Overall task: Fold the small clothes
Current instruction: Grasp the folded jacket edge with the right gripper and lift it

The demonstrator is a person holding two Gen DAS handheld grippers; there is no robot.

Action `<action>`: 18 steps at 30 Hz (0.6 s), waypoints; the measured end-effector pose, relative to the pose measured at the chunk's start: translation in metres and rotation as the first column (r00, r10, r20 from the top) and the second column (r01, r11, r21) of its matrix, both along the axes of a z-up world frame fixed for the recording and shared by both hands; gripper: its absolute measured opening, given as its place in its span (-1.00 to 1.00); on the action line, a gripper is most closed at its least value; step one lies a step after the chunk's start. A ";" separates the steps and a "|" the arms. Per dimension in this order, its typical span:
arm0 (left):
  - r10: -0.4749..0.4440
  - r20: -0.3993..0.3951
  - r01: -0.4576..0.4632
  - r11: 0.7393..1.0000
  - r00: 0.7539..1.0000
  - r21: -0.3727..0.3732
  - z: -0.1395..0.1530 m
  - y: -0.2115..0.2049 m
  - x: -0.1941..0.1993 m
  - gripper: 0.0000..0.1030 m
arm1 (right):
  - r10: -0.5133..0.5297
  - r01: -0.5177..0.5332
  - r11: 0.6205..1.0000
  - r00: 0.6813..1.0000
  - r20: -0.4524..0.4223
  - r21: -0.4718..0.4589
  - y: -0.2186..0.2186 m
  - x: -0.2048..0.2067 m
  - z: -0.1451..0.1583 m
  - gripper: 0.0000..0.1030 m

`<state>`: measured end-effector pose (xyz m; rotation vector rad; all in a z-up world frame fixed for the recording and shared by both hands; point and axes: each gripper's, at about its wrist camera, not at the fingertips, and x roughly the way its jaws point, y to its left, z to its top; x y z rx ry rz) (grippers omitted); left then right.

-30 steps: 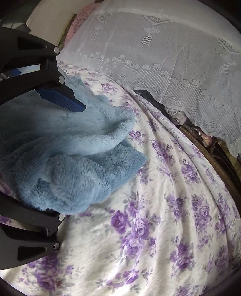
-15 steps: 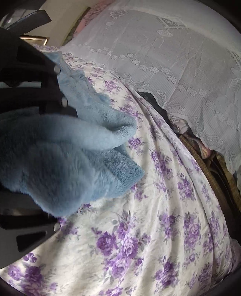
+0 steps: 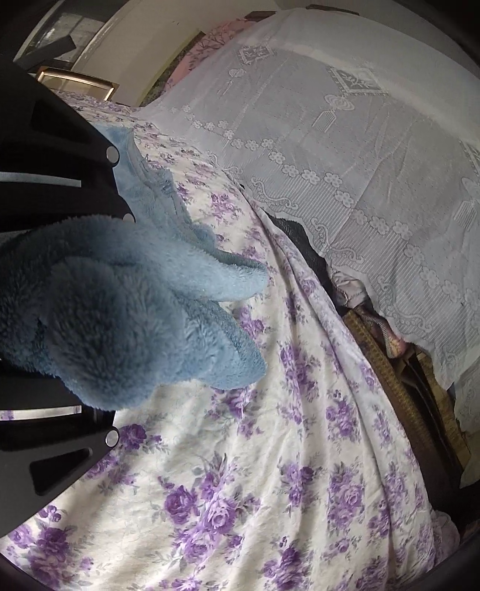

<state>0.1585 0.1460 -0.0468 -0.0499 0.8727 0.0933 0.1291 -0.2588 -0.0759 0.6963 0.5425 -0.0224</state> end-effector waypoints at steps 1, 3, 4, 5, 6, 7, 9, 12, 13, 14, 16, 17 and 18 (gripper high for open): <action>-0.006 -0.016 0.005 0.998 1.000 -0.055 -0.002 0.007 0.002 0.92 | 0.002 -0.002 1.000 1.000 0.000 -0.007 0.002 0.000 0.003 -0.38; -0.010 -0.029 0.007 0.996 1.000 -0.085 -0.003 0.010 0.004 0.92 | 0.005 -0.005 1.000 1.000 0.001 -0.017 0.006 0.000 0.008 -0.39; -0.016 -0.026 0.015 0.998 1.000 -0.067 -0.002 0.007 0.005 0.92 | 0.010 -0.010 1.000 1.000 0.003 -0.028 0.010 -0.001 0.012 -0.39; -0.022 -0.021 0.021 0.999 1.000 -0.042 -0.002 0.003 0.005 0.92 | 0.017 -0.016 0.999 1.000 0.008 -0.042 0.015 -0.001 0.017 -0.38; -0.029 -0.017 0.029 0.999 0.999 -0.013 -0.003 -0.002 0.005 0.92 | 0.023 -0.022 0.998 1.000 0.015 -0.052 0.019 -0.001 0.022 -0.39; -0.036 -0.017 0.036 0.999 0.999 0.025 -0.004 -0.008 0.007 0.92 | 0.029 -0.028 0.998 0.999 0.019 -0.062 0.022 -0.002 0.025 -0.39; -0.034 -0.017 0.035 0.998 0.999 0.045 -0.006 -0.012 0.008 0.92 | 0.044 -0.041 0.995 0.999 0.030 -0.087 0.033 -0.002 0.034 -0.39; -0.034 -0.018 0.035 0.998 0.999 0.043 -0.007 -0.013 0.009 0.92 | 0.057 -0.053 0.993 0.998 0.035 -0.105 0.046 -0.002 0.041 -0.39; -0.034 -0.019 0.035 0.999 0.999 0.039 -0.007 -0.013 0.009 0.92 | 0.061 -0.057 0.992 0.998 0.036 -0.110 0.051 -0.001 0.044 -0.39; -0.034 -0.022 0.035 0.999 0.999 0.034 -0.007 -0.013 0.010 0.92 | 0.064 -0.060 0.992 0.997 0.037 -0.113 0.055 -0.001 0.046 -0.39; -0.033 -0.024 0.033 0.999 0.999 0.031 -0.006 -0.011 0.009 0.92 | 0.073 -0.068 0.990 0.997 0.039 -0.121 0.063 0.001 0.051 -0.39; -0.033 -0.025 0.034 0.999 0.999 0.032 -0.006 -0.012 0.010 0.92 | 0.079 -0.073 0.989 0.996 0.041 -0.126 0.069 0.001 0.053 -0.40; -0.033 -0.025 0.034 0.999 0.999 0.032 -0.005 -0.011 0.009 0.92 | 0.082 -0.076 0.989 0.996 0.042 -0.128 0.072 0.001 0.054 -0.40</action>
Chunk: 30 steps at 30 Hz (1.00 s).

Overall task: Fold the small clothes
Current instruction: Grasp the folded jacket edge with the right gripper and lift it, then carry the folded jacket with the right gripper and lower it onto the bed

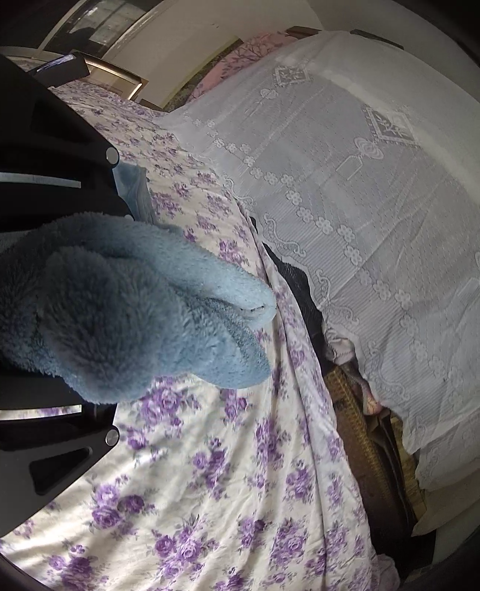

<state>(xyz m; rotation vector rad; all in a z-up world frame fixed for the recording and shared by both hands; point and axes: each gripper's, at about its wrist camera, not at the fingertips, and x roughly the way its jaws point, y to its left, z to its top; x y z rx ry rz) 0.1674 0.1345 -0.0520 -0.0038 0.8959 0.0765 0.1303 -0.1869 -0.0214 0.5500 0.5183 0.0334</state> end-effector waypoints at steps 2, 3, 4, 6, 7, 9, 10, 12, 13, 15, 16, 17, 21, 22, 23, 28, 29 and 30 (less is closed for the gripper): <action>-0.001 -0.001 0.001 1.000 1.000 -0.002 0.001 0.001 -0.001 0.92 | 0.008 -0.008 1.000 1.000 0.004 -0.004 0.009 0.001 0.004 -0.40; -0.001 -0.002 0.001 1.000 1.000 -0.005 0.003 0.002 -0.001 0.92 | 0.013 -0.013 1.000 1.000 0.006 -0.005 0.013 0.001 0.005 -0.40; -0.001 -0.002 0.001 1.000 1.000 -0.008 0.004 0.002 -0.002 0.92 | 0.016 -0.016 1.000 1.000 0.007 -0.005 0.017 0.002 0.007 -0.41; -0.006 -0.003 0.006 1.000 1.000 -0.015 0.006 0.002 -0.001 0.92 | 0.026 -0.026 1.000 1.000 0.011 -0.006 0.024 0.002 0.010 -0.41; -0.008 -0.002 0.008 1.000 1.000 -0.017 0.008 0.002 -0.001 0.92 | 0.034 -0.034 0.999 0.999 0.015 -0.008 0.030 0.001 0.012 -0.41; -0.011 0.005 0.011 1.000 1.000 -0.024 0.011 0.003 0.001 0.92 | 0.052 -0.052 0.998 0.998 0.020 -0.020 0.041 0.001 0.015 -0.41; -0.012 0.007 0.012 1.000 1.000 -0.026 0.012 0.003 0.002 0.92 | 0.063 -0.062 0.998 0.998 0.024 -0.025 0.048 0.001 0.017 -0.41; -0.020 0.011 0.021 0.999 1.000 -0.029 0.013 0.002 0.006 0.92 | 0.088 -0.087 0.996 0.996 0.031 -0.029 0.060 -0.001 0.020 -0.41; -0.026 0.013 0.027 0.999 1.000 -0.028 0.014 0.001 0.009 0.92 | 0.099 -0.098 0.995 0.995 0.033 -0.032 0.066 -0.002 0.022 -0.42; -0.037 0.027 0.037 0.999 0.999 -0.026 0.014 -0.002 0.018 0.92 | 0.133 -0.131 0.990 0.990 0.039 -0.049 0.083 -0.003 0.025 -0.42; -0.043 0.033 0.044 0.999 0.999 -0.028 0.015 -0.004 0.024 0.92 | 0.145 -0.143 0.988 0.989 0.040 -0.054 0.089 -0.004 0.027 -0.42; -0.046 0.034 0.048 0.998 0.998 -0.033 0.015 -0.005 0.029 0.92 | 0.162 -0.160 0.985 0.986 0.040 -0.060 0.098 -0.005 0.028 -0.42; -0.077 0.022 0.078 0.996 0.997 -0.045 0.015 -0.012 0.054 0.92 | 0.234 -0.229 0.966 0.972 0.033 -0.116 0.139 -0.006 0.031 -0.42; -0.077 0.022 0.078 0.996 0.997 -0.052 0.016 -0.011 0.059 0.92 | 0.249 -0.244 0.961 0.968 0.028 -0.132 0.148 -0.006 0.031 -0.42; -0.074 0.021 0.075 0.995 0.997 -0.065 0.017 -0.007 0.065 0.92 | 0.267 -0.261 0.954 0.964 0.023 -0.146 0.158 -0.007 0.030 -0.42; -0.061 0.001 0.061 0.989 0.998 -0.137 0.009 0.014 0.090 0.92 | 0.284 -0.265 0.923 0.958 0.030 -0.279 0.201 -0.008 0.025 -0.42; -0.061 -0.009 0.059 0.986 0.998 -0.153 0.006 0.018 0.093 0.92 | 0.283 -0.264 0.918 0.959 0.024 -0.295 0.207 -0.006 0.023 -0.42; -0.060 -0.023 0.055 0.984 0.998 -0.171 0.003 0.023 0.097 0.92 | 0.282 -0.262 0.913 0.959 0.018 -0.313 0.211 -0.005 0.021 -0.42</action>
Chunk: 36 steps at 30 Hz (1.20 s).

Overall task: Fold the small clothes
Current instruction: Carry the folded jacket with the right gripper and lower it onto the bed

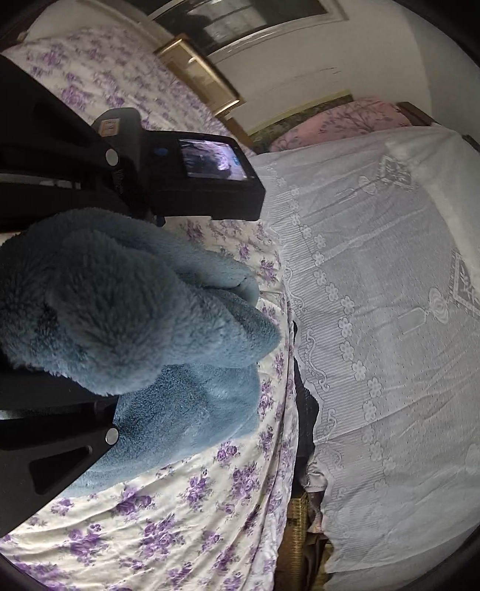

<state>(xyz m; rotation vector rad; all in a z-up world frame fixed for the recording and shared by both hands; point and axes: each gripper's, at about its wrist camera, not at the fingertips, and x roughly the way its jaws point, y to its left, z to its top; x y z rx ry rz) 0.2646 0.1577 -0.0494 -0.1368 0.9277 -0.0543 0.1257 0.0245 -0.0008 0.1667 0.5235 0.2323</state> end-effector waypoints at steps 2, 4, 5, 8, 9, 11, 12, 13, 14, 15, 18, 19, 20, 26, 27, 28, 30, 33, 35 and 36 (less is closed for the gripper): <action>-0.001 -0.035 0.000 0.999 0.999 -0.046 -0.009 0.012 0.009 0.92 | -0.006 0.006 0.998 1.000 0.010 -0.056 0.010 0.001 -0.007 -0.41; 0.000 -0.055 -0.005 0.997 0.998 -0.079 -0.016 0.020 0.013 0.92 | -0.001 0.004 0.985 1.000 0.015 -0.171 0.026 0.005 -0.018 -0.29; 0.038 -0.062 -0.042 0.997 0.997 -0.072 -0.017 0.028 0.015 0.92 | 0.007 -0.003 0.973 1.000 0.016 -0.229 0.033 0.005 -0.025 -0.25; 0.117 -0.057 -0.121 0.991 0.991 -0.059 -0.017 0.048 0.017 0.92 | 0.071 -0.071 0.928 0.997 -0.015 -0.365 0.054 0.004 -0.043 0.18; 0.125 -0.060 -0.130 0.988 0.990 -0.082 -0.016 0.052 0.016 0.92 | 0.096 -0.090 0.904 0.995 -0.007 -0.418 0.063 0.000 -0.047 0.40; 0.158 -0.049 -0.162 0.983 0.986 -0.082 -0.012 0.062 0.013 0.92 | 0.112 -0.104 0.896 0.994 -0.006 -0.431 0.065 -0.004 -0.045 0.51; 0.169 -0.049 -0.173 0.983 0.984 -0.066 -0.010 0.063 0.013 0.92 | 0.152 -0.153 0.897 0.988 -0.035 -0.415 0.064 -0.004 -0.042 0.69; 0.171 -0.041 -0.173 0.983 0.984 -0.053 -0.005 0.063 0.011 0.92 | 0.170 -0.169 0.898 0.985 -0.035 -0.406 0.061 -0.006 -0.038 0.70; 0.166 -0.029 -0.167 0.985 0.986 -0.049 -0.001 0.064 0.009 0.92 | 0.190 -0.184 0.905 0.981 -0.020 -0.385 0.055 -0.010 -0.032 0.70; 0.166 -0.011 -0.167 0.985 0.986 -0.042 0.005 0.067 0.007 0.92 | 0.211 -0.201 0.911 0.977 -0.011 -0.361 0.051 -0.015 -0.026 0.70; 0.194 0.030 -0.193 0.981 0.981 -0.012 0.022 0.074 0.000 0.92 | 0.312 -0.294 0.925 0.949 0.039 -0.242 0.024 -0.038 0.004 0.70; 0.200 0.036 -0.199 0.980 0.979 -0.015 0.027 0.077 -0.003 0.92 | 0.341 -0.322 0.923 0.938 0.058 -0.211 0.015 -0.047 0.013 0.70; 0.206 0.042 -0.206 0.978 0.978 -0.019 0.033 0.080 -0.006 0.92 | 0.364 -0.346 0.919 0.929 0.068 -0.191 0.009 -0.053 0.019 0.70; 0.122 0.145 -0.108 0.989 0.982 -0.100 0.084 0.070 -0.041 0.92 | 0.260 -0.244 0.963 0.955 0.141 -0.117 -0.043 -0.072 0.044 -0.06; 0.088 0.164 -0.071 0.992 0.983 -0.103 0.091 0.061 -0.048 0.92 | 0.242 -0.229 0.966 0.964 0.109 -0.118 -0.047 -0.065 0.039 -0.33; 0.038 0.184 -0.023 0.996 0.982 -0.085 0.096 0.046 -0.055 0.92 | 0.236 -0.229 0.966 0.970 0.050 -0.121 -0.050 -0.056 0.027 -0.42; -0.015 0.187 0.013 1.000 0.982 0.014 0.091 0.018 -0.063 0.92 | 0.235 -0.236 0.962 0.972 -0.025 -0.138 -0.053 -0.046 0.004 -0.45; -0.005 0.061 -0.011 0.965 0.998 0.263 0.039 -0.015 -0.050 0.92 | 0.259 -0.282 0.941 0.956 -0.136 -0.188 -0.047 -0.043 -0.048 -0.48; 0.053 -0.019 -0.045 0.953 0.998 0.300 -0.008 -0.010 -0.035 0.92 | 0.260 -0.276 0.927 0.961 -0.096 -0.255 -0.040 -0.050 -0.052 -0.48; 0.077 -0.063 -0.065 0.983 0.995 0.174 -0.024 0.007 -0.030 0.92 | 0.263 -0.282 0.924 0.959 -0.106 -0.260 -0.038 -0.050 -0.050 -0.48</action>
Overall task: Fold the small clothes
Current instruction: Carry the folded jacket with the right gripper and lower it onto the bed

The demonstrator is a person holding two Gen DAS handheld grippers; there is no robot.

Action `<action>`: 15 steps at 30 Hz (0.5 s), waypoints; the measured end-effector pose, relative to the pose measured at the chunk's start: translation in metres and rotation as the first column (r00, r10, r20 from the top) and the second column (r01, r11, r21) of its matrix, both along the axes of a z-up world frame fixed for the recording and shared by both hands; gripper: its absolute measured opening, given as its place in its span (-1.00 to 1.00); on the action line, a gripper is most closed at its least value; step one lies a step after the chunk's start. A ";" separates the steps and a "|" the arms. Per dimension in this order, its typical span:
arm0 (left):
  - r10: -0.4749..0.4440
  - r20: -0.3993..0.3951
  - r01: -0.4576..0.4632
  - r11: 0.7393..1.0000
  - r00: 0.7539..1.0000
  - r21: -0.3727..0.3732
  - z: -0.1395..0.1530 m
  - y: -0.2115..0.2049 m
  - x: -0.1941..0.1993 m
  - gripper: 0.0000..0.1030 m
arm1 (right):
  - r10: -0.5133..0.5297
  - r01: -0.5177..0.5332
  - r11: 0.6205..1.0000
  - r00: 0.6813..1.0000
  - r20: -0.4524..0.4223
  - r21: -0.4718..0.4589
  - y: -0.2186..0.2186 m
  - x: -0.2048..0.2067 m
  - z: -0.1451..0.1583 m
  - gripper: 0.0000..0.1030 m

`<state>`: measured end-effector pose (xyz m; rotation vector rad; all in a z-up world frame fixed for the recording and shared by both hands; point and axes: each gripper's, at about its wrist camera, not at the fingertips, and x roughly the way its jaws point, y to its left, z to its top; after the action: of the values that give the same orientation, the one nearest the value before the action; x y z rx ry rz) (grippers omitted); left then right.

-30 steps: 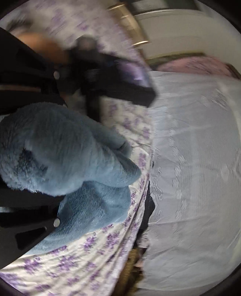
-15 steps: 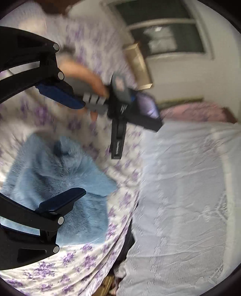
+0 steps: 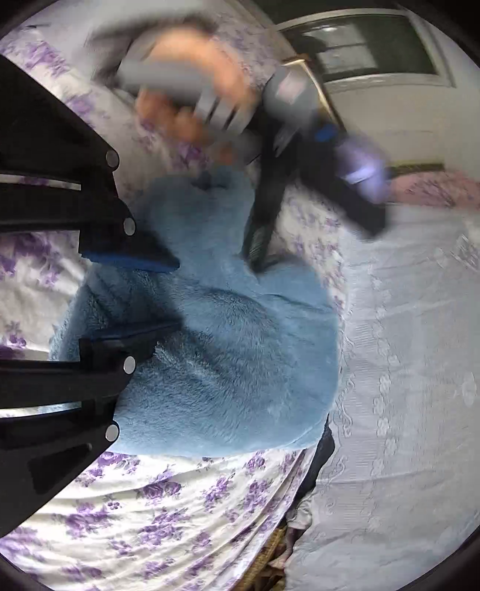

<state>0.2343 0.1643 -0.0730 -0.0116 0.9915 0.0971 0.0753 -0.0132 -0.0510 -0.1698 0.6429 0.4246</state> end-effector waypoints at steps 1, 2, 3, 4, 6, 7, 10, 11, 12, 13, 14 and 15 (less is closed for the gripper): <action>0.035 -0.052 -0.043 0.987 0.998 -0.155 -0.006 0.022 0.005 0.92 | -0.004 0.005 1.000 1.000 -0.017 0.014 -0.001 0.002 0.004 -0.46; 0.046 -0.056 -0.055 0.985 0.997 -0.166 -0.002 0.030 0.006 0.92 | -0.006 0.007 1.000 0.999 -0.032 0.031 -0.004 0.004 0.005 -0.46; 0.068 -0.039 -0.072 0.988 0.997 -0.137 0.004 0.034 0.003 0.92 | -0.003 0.006 0.999 0.999 -0.041 0.050 -0.009 0.004 0.007 -0.46; 0.094 -0.022 -0.095 0.990 0.995 -0.103 0.009 0.037 0.000 0.92 | 0.006 0.000 0.995 0.998 -0.059 0.099 -0.018 0.005 0.014 -0.47; 0.136 0.001 -0.135 0.988 0.991 -0.072 0.025 0.045 -0.008 0.92 | 0.014 0.000 0.983 0.997 -0.072 0.185 -0.026 0.001 0.025 -0.47; 0.147 0.031 -0.142 0.983 0.989 -0.120 0.040 0.053 -0.016 0.92 | 0.015 0.000 0.970 0.998 -0.061 0.242 -0.036 0.001 0.040 -0.46; 0.119 0.119 -0.090 0.970 0.986 -0.225 0.076 0.056 -0.041 0.91 | -0.039 0.039 0.975 0.999 -0.005 0.221 -0.042 0.012 0.070 -0.34; 0.080 0.152 -0.041 0.969 0.985 -0.243 0.089 0.048 -0.049 0.91 | -0.074 0.071 0.975 0.997 0.009 0.210 -0.045 0.020 0.076 -0.34; 0.033 0.176 0.012 0.969 0.984 -0.246 0.098 0.035 -0.055 0.91 | -0.107 0.101 0.973 0.994 0.016 0.209 -0.047 0.032 0.081 -0.34; -0.038 0.191 0.081 0.971 0.981 -0.225 0.102 0.015 -0.062 0.91 | -0.137 0.133 0.969 0.990 0.007 0.210 -0.050 0.049 0.084 -0.34; -0.083 0.188 0.119 0.974 0.979 -0.193 0.101 -0.001 -0.065 0.91 | -0.147 0.147 0.965 0.989 -0.015 0.215 -0.052 0.066 0.083 -0.34; -0.133 0.174 0.158 0.978 0.976 -0.134 0.095 -0.022 -0.067 0.91 | -0.145 0.151 0.963 0.988 -0.044 0.224 -0.051 0.086 0.081 -0.34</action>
<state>0.1669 0.1426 0.0223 -0.0805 0.8294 -0.1107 0.1611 -0.0647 0.0300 0.1011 0.6247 0.3531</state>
